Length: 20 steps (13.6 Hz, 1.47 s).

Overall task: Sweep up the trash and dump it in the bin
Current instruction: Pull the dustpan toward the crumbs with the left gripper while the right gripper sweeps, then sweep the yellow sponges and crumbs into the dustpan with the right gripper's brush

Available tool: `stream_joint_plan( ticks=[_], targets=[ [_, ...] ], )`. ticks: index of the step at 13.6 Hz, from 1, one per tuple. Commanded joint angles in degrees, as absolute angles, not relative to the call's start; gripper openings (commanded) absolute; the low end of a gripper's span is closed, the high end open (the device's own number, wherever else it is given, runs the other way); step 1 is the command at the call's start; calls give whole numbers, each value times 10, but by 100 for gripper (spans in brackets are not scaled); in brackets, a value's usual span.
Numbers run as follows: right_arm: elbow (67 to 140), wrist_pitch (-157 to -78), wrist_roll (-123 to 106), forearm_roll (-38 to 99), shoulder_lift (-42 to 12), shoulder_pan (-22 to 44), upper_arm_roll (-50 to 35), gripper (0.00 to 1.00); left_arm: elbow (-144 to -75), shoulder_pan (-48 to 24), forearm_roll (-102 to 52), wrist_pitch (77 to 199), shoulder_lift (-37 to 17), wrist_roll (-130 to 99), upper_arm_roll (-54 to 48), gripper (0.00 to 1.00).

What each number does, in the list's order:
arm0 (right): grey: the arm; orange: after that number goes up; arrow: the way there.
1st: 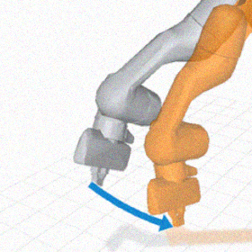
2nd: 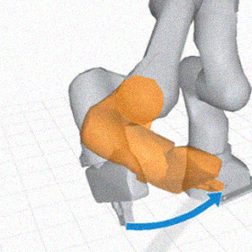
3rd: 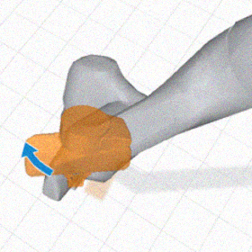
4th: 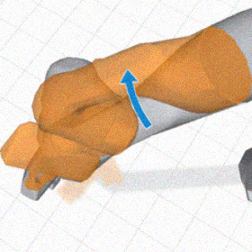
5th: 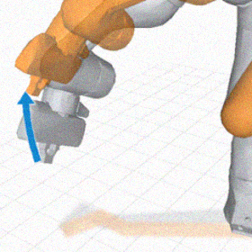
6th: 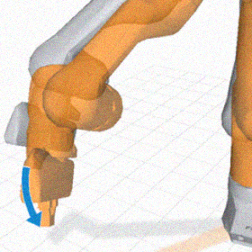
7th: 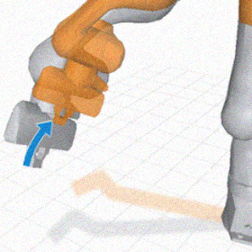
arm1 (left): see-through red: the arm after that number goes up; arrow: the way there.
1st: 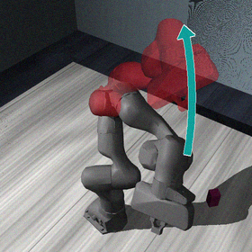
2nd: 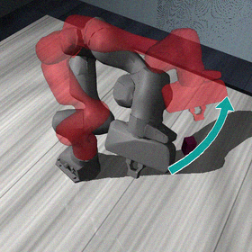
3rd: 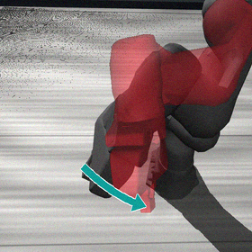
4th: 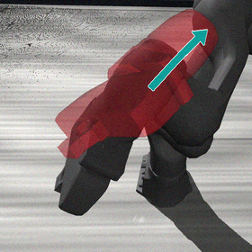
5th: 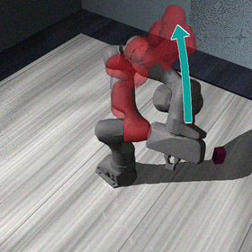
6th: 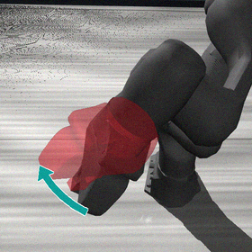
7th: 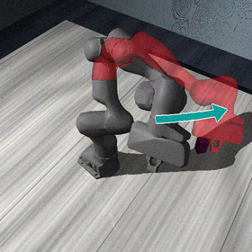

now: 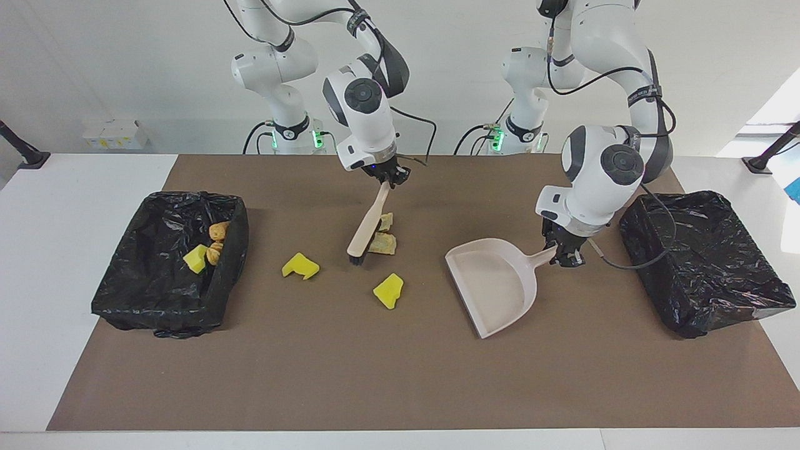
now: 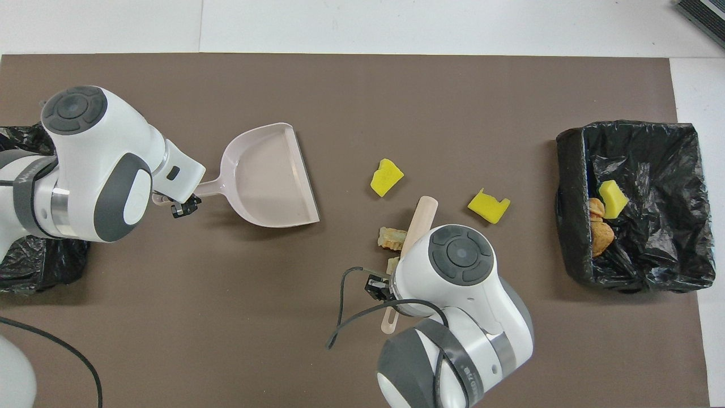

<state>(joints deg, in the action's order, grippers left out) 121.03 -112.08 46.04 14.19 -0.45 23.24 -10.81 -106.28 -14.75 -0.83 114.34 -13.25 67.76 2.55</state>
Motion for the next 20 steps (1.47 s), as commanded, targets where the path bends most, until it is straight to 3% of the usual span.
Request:
stream_joint_plan(
  ticks=[1,3,8,13,16,20],
  targets=[
    [1219,-1069,349,142,35,195,-106,0,-1137,-176,12,1176,-79,702,25,0],
    [1216,-1053,329,104,49,174,-106,0,-1192,-221,42,1242,-54,694,25,0],
    [1221,-1118,224,69,31,84,-107,0,-1265,-272,42,1264,-9,618,25,0],
    [1251,-1118,72,8,28,26,-106,0,-1286,-319,45,1254,13,553,23,0],
    [1216,-1113,49,-98,0,-3,-107,0,-1309,-330,45,1247,30,504,21,0],
    [1253,-1123,5,-122,-1,-17,-108,0,-1314,-330,45,1241,33,501,21,0]
  ],
)
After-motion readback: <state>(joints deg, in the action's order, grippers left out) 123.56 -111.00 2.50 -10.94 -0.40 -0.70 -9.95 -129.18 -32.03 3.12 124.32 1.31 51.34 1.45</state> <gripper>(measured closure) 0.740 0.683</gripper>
